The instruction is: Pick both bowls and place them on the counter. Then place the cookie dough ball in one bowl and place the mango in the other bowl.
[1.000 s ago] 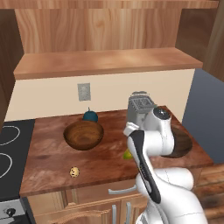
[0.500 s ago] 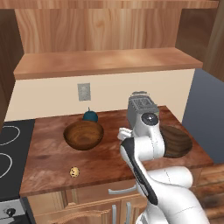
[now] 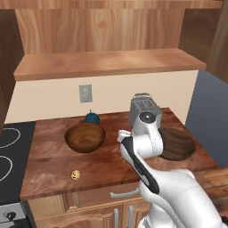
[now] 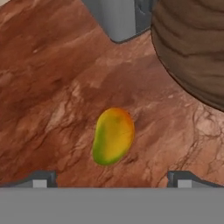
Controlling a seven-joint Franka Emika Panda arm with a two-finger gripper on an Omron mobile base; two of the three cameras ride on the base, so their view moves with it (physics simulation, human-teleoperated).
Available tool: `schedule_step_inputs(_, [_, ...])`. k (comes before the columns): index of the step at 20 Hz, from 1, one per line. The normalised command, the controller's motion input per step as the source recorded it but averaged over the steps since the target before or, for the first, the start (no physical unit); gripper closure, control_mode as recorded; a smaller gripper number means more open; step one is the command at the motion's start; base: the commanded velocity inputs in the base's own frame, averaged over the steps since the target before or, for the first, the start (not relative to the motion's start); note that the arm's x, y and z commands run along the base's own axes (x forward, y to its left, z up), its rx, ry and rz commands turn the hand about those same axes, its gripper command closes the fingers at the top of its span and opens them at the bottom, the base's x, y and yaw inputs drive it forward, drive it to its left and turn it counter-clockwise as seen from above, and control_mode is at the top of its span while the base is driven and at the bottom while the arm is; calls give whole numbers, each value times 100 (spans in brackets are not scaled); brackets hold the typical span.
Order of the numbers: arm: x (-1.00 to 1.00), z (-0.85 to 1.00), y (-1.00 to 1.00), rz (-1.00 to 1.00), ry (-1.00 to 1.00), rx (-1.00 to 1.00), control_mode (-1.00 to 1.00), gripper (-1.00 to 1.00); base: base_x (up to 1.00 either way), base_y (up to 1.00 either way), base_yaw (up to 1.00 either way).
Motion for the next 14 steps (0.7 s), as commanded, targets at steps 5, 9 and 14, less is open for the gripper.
schedule_step_inputs(5, [15,-30,0,0,17,0,-100,-100,0,0,0])
schedule_step_inputs(9, [16,-26,2,0,13,0,-100,-100,0,0,0])
schedule_step_inputs(14, [27,-22,0,0,8,0,-100,-100,0,0,0])
